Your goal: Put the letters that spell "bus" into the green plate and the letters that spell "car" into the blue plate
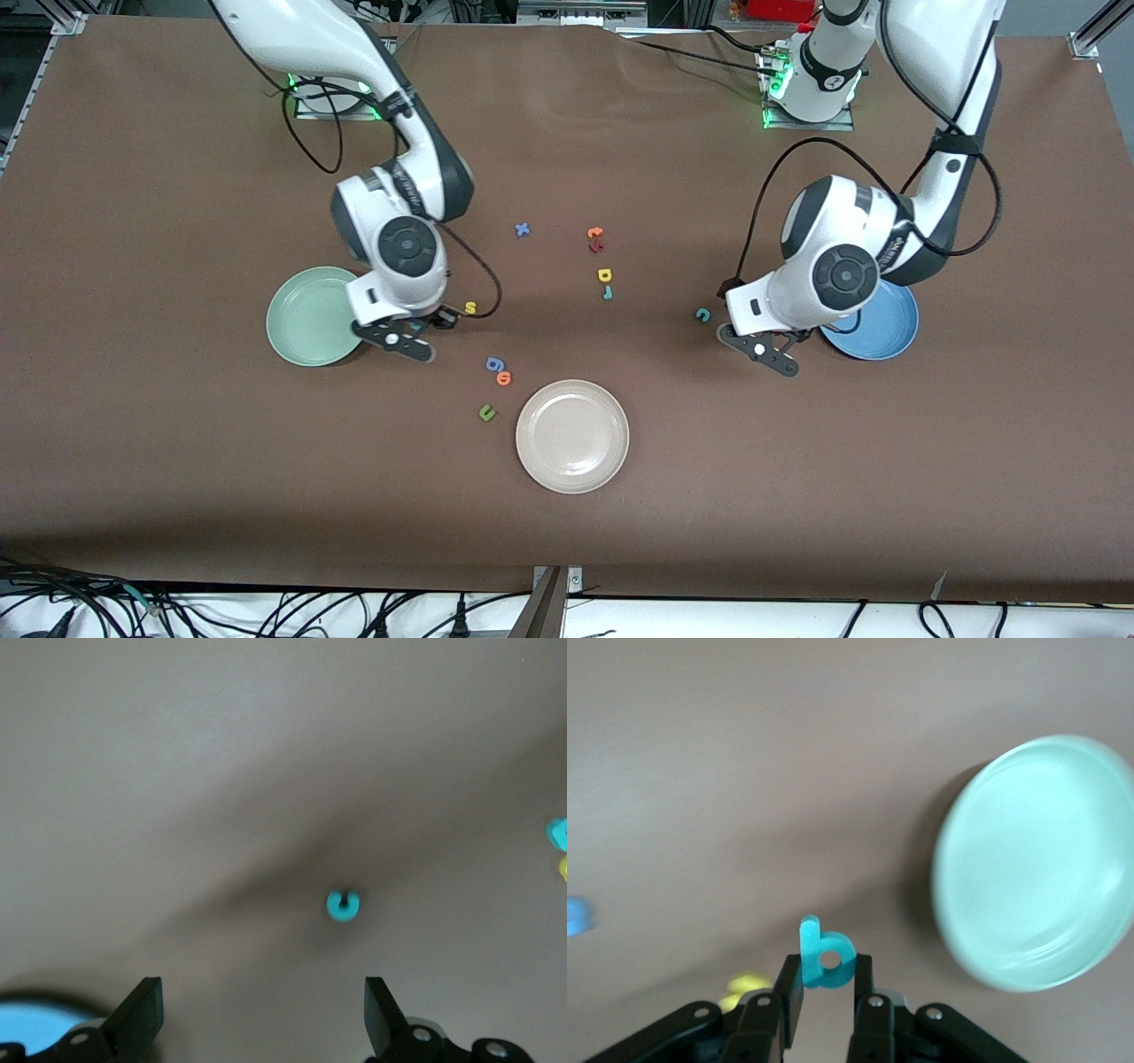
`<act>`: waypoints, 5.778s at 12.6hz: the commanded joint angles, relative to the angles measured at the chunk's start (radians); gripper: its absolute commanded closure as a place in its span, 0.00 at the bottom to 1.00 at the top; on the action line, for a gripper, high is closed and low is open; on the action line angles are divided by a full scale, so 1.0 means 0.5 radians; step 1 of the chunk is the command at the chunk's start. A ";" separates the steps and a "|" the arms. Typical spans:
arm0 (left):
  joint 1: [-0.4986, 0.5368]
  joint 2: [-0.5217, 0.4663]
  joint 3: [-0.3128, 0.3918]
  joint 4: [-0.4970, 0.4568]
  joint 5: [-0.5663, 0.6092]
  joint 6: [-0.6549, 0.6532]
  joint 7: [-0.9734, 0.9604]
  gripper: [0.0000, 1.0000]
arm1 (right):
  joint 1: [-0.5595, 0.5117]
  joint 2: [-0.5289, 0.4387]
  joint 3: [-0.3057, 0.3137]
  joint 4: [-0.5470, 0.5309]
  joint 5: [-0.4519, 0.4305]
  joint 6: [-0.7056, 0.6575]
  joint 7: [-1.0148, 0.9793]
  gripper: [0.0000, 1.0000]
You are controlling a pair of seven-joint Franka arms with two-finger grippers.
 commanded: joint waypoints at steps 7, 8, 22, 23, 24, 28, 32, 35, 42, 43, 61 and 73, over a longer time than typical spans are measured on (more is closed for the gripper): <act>-0.139 -0.045 0.022 -0.690 0.018 0.882 0.015 0.02 | -0.217 -0.196 -0.232 -0.692 0.072 0.434 -0.720 0.00; -0.161 -0.032 0.022 -0.687 0.021 0.882 0.015 0.06 | -0.217 -0.212 -0.217 -0.673 0.100 0.398 -0.717 0.00; -0.271 0.097 0.026 -0.608 0.303 1.038 0.040 0.11 | 0.182 0.230 0.100 -0.084 0.401 0.514 0.369 0.39; -0.268 0.097 0.026 -0.589 0.303 1.038 0.040 0.11 | 0.194 0.254 0.100 -0.087 0.401 0.535 0.390 0.40; -0.271 0.097 0.026 -0.583 0.303 1.041 0.040 0.11 | 0.206 0.282 0.100 -0.090 0.398 0.575 0.391 0.41; -0.271 0.143 0.029 -0.583 0.454 1.145 0.040 0.18 | 0.209 0.301 0.100 -0.090 0.398 0.600 0.391 0.61; -0.268 0.158 0.035 -0.583 0.451 1.145 0.037 0.22 | 0.212 0.304 0.100 -0.078 0.395 0.591 0.375 0.97; -0.265 0.158 0.068 -0.586 0.447 1.145 0.021 0.35 | 0.206 0.285 0.096 -0.072 0.398 0.575 0.357 0.98; -0.262 0.164 0.072 -0.586 0.441 1.145 0.027 0.89 | 0.176 0.233 0.069 0.130 0.395 0.211 0.290 0.98; -0.259 0.152 0.072 -0.586 0.441 1.142 0.024 0.93 | 0.157 0.200 0.023 0.182 0.395 0.071 0.183 0.98; 0.621 -0.140 0.093 -0.605 0.165 0.458 0.218 0.82 | -0.199 0.046 -0.345 -0.272 0.662 0.134 -1.208 0.00; 0.643 -0.158 -0.106 -0.538 0.144 0.342 0.001 0.48 | 0.231 0.257 -0.100 -0.035 0.677 0.455 0.286 0.16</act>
